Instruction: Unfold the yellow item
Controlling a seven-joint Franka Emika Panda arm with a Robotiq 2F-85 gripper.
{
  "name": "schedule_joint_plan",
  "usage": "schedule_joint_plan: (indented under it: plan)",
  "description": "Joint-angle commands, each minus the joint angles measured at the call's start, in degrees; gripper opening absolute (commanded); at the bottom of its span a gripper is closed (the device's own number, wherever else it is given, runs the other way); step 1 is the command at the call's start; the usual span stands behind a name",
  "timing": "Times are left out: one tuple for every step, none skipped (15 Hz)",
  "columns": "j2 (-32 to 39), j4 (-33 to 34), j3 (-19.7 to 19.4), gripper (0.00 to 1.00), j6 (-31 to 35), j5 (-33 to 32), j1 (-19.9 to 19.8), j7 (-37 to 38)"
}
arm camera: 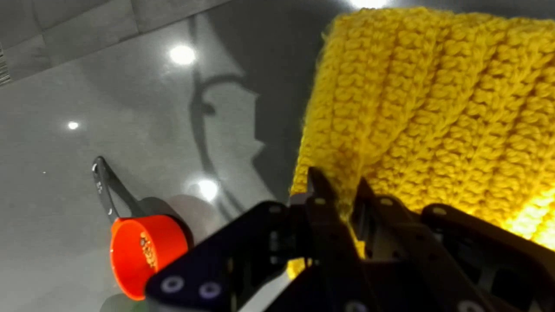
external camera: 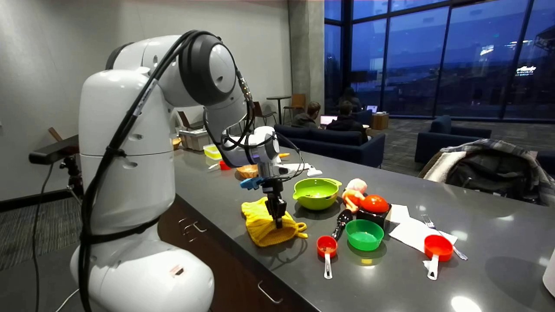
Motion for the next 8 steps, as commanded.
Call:
schedule_joint_plan:
  plan:
    - [-1.5, -0.1, 0.8, 0.49, -2.3, -1.9, -0.7, -1.2]
    - [-1.5, 0.0, 0.9, 0.55, -2.3, -2.2, -0.7, -1.3]
    - [-1.5, 0.1, 1.0, 0.61, -2.4, -2.3, -0.7, -1.2]
    - [-1.7, 0.2, 1.0, 0.69, -2.6, -2.6, -0.6, -1.0]
    - [-2.0, 0.1, 1.0, 0.75, -2.6, -3.2, -0.5, -0.7]
    - [-2.4, -0.1, 1.1, 0.84, -2.3, -3.7, -0.4, -0.6]
    - [-2.9, -0.2, 1.3, 0.9, -1.8, -4.2, -0.4, -0.6]
    - [-3.6, -0.5, 1.4, 0.98, -1.1, -4.4, -0.4, -0.5]
